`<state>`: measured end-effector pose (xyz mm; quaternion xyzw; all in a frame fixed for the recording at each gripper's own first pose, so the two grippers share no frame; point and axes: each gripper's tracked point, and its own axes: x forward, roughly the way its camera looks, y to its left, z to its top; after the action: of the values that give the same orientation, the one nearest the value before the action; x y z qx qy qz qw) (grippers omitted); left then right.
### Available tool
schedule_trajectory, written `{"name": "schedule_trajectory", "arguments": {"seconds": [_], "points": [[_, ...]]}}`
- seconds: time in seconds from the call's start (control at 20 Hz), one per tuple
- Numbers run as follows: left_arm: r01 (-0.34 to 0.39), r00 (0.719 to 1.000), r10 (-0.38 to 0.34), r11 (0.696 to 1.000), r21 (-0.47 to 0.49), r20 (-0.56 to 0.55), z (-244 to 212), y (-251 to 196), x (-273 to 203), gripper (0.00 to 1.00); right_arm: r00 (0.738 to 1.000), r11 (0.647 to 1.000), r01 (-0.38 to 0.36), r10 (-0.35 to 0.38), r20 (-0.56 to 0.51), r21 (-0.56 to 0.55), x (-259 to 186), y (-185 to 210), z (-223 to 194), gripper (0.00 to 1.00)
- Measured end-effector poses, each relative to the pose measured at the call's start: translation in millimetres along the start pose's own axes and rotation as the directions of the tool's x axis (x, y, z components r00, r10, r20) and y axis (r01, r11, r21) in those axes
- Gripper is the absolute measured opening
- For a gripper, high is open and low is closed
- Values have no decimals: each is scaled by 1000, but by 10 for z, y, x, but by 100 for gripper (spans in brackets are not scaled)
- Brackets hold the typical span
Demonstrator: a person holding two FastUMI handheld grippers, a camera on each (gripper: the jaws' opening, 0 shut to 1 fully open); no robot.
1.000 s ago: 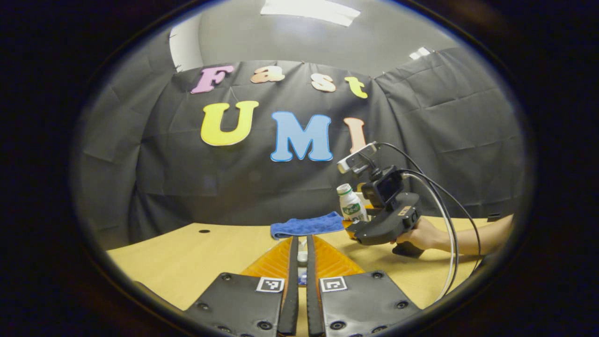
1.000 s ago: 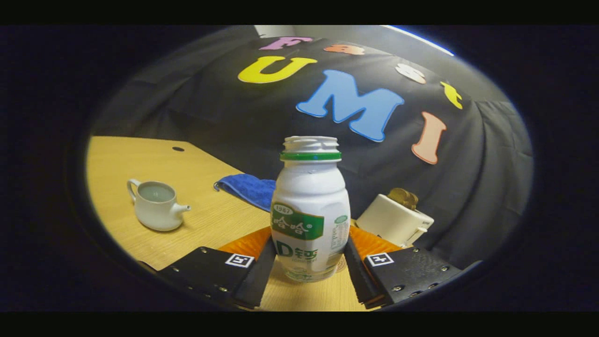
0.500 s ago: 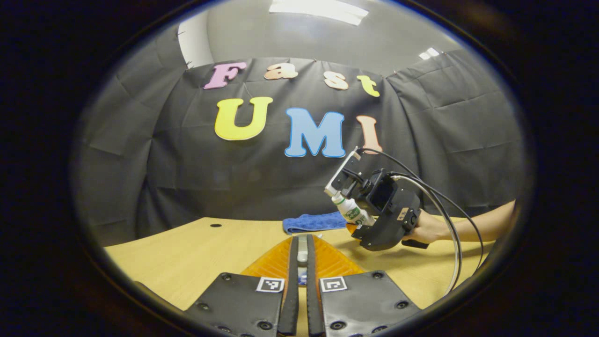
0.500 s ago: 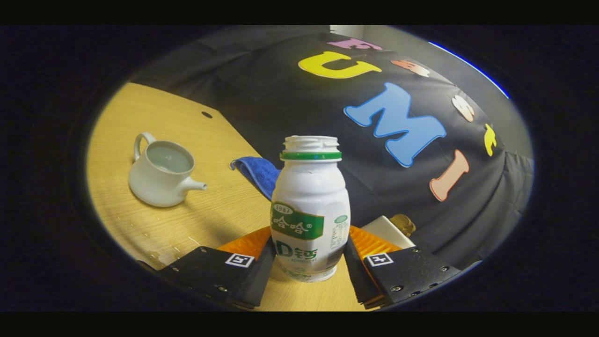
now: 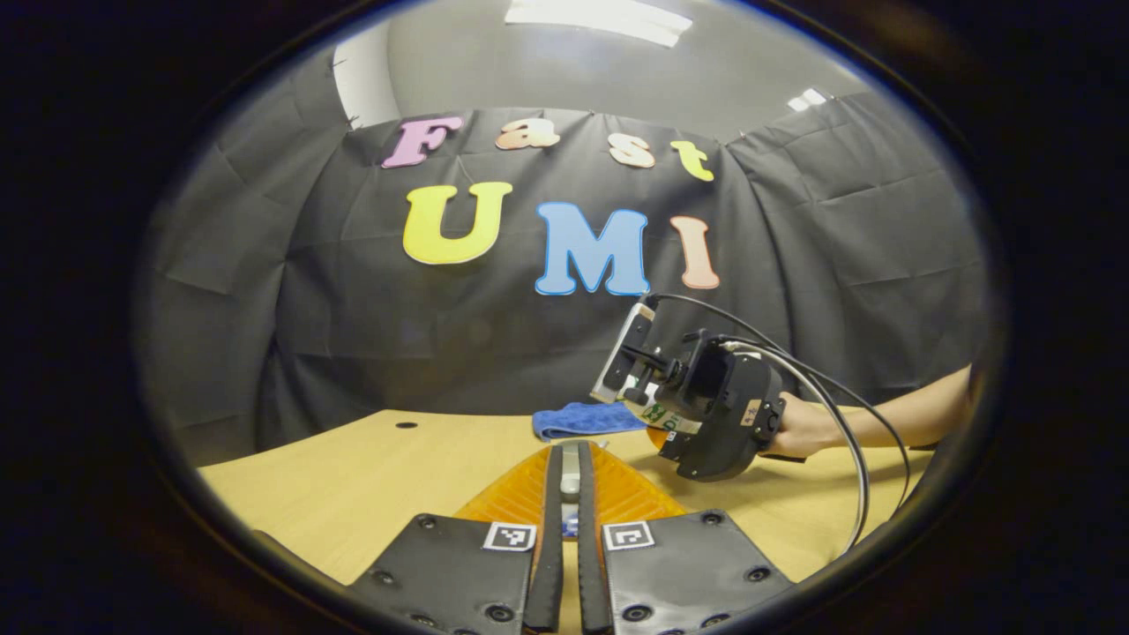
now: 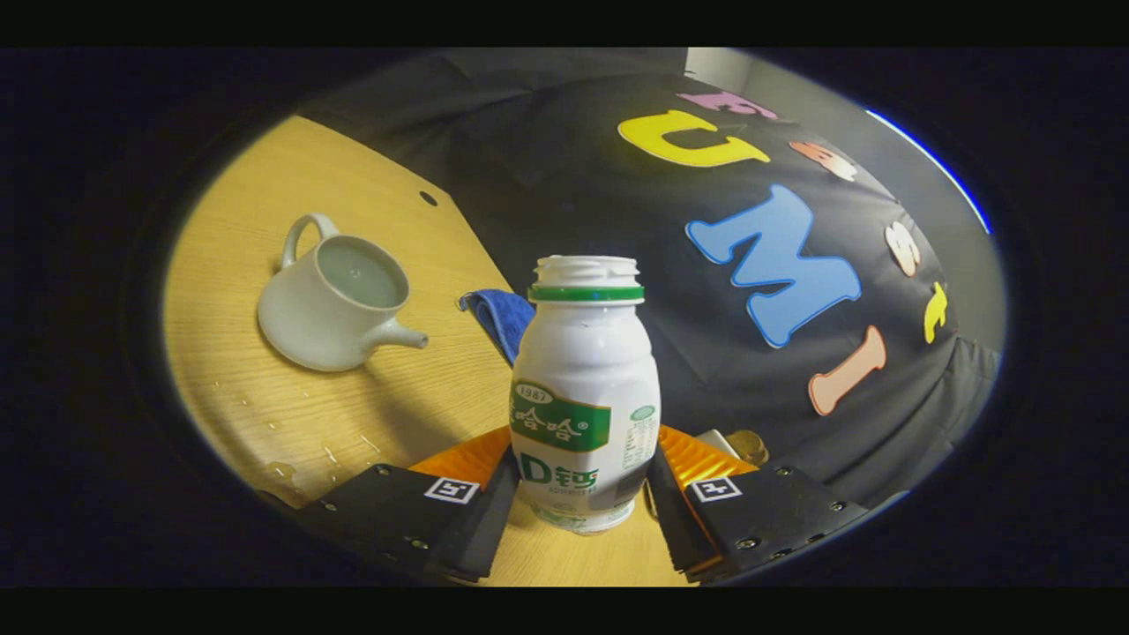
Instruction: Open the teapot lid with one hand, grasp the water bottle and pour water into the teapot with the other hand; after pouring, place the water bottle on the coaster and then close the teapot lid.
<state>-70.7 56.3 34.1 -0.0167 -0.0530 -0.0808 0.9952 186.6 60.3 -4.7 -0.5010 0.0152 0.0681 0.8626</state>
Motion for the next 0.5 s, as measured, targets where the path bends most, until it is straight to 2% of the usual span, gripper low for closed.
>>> {"name": "schedule_trajectory", "arguments": {"seconds": [0.05,0.1,0.2,0.25,0.3,0.4,0.45,0.5], "points": [[1,1000,-1,1000,-9,0,-2,5,0,18,1000,1000,5,-5,3,-27,-1,6,7,72],[-4,1000,4,1000,-10,0,16,30,-8,14,1000,999,9,-9,6,-53,3,2,26,72],[-13,1000,13,1000,-6,0,23,71,-16,14,1000,995,15,-14,11,-98,26,-8,65,72],[-14,1000,14,1000,-7,0,13,66,-16,17,1000,993,19,-17,14,-118,33,0,74,72],[-11,1000,11,1000,-10,-1,16,62,-17,14,1000,990,22,-21,15,-136,46,10,86,72],[0,1000,0,1000,-30,-4,14,57,-17,14,1000,987,22,-20,17,-162,47,26,99,72],[-1,1000,1,999,-33,-5,7,70,-16,17,1000,984,23,-20,16,-175,44,31,98,72],[-5,1000,5,1000,-30,-5,12,86,-11,14,1000,981,23,-21,17,-191,45,33,109,72]]}}
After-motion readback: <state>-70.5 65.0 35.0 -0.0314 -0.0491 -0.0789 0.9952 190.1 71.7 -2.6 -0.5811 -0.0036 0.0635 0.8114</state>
